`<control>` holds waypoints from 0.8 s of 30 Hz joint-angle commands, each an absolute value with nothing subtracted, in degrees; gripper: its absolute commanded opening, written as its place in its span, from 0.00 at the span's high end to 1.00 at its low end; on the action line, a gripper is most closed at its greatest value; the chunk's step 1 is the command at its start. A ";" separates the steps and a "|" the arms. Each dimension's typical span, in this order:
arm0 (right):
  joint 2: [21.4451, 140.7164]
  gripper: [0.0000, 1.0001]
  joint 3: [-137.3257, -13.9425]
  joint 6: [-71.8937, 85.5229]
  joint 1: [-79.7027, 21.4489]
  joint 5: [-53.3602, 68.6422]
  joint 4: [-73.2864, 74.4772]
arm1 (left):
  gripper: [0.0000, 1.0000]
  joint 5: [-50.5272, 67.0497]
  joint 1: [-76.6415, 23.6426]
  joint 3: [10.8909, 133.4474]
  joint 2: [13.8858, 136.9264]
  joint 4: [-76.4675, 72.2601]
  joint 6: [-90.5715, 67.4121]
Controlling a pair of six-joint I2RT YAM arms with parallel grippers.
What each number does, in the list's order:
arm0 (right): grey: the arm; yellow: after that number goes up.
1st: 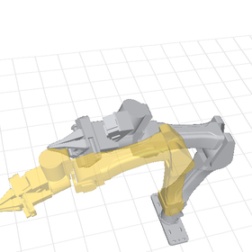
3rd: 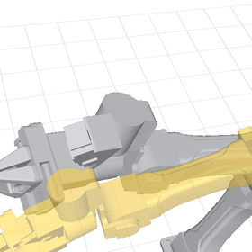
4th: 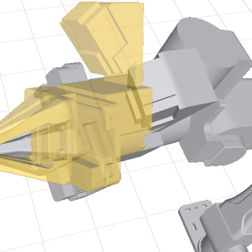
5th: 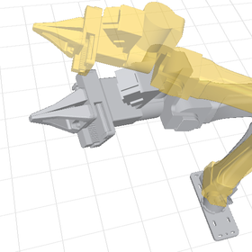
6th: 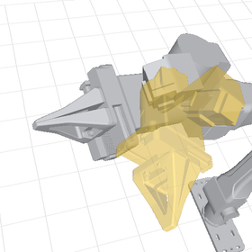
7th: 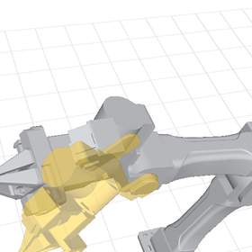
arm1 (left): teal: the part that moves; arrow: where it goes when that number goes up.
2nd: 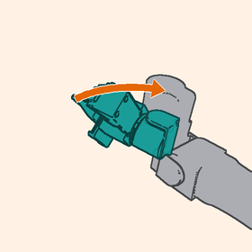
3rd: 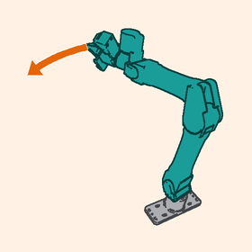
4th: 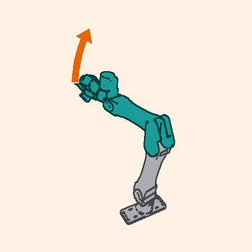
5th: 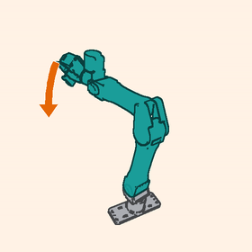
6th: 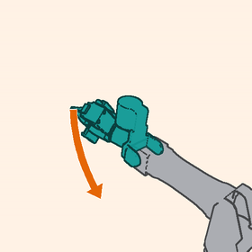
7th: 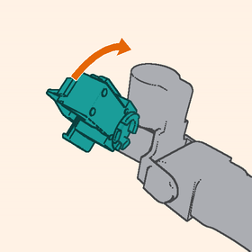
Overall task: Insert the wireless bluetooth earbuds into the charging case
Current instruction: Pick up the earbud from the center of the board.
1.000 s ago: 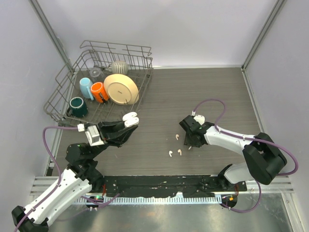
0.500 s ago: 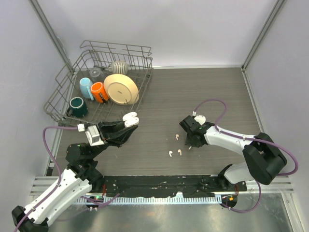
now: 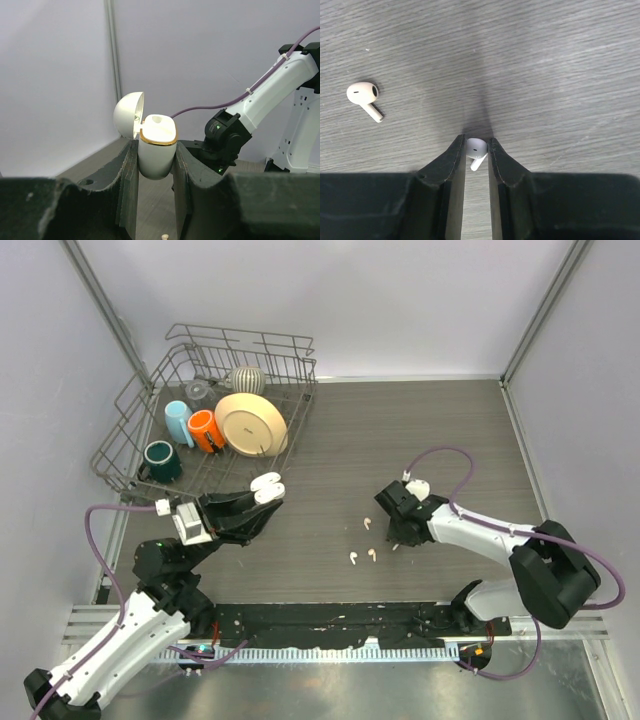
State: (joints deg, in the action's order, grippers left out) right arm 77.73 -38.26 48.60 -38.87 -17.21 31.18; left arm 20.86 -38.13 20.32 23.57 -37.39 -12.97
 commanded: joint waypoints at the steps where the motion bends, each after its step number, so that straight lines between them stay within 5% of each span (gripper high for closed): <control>1: 73.49 0.99 -40.68 48.26 -38.67 -22.05 35.67 | 1.00 19.60 -38.06 21.01 23.20 -38.94 -13.01; 15: 50.03 0.99 -47.80 39.75 -40.43 -30.32 31.91 | 1.00 19.07 -38.06 21.10 24.96 -40.43 -15.73; 24: 49.30 0.99 -56.50 31.56 -41.92 -28.92 26.82 | 1.00 20.31 -38.06 20.57 25.49 -43.23 -15.82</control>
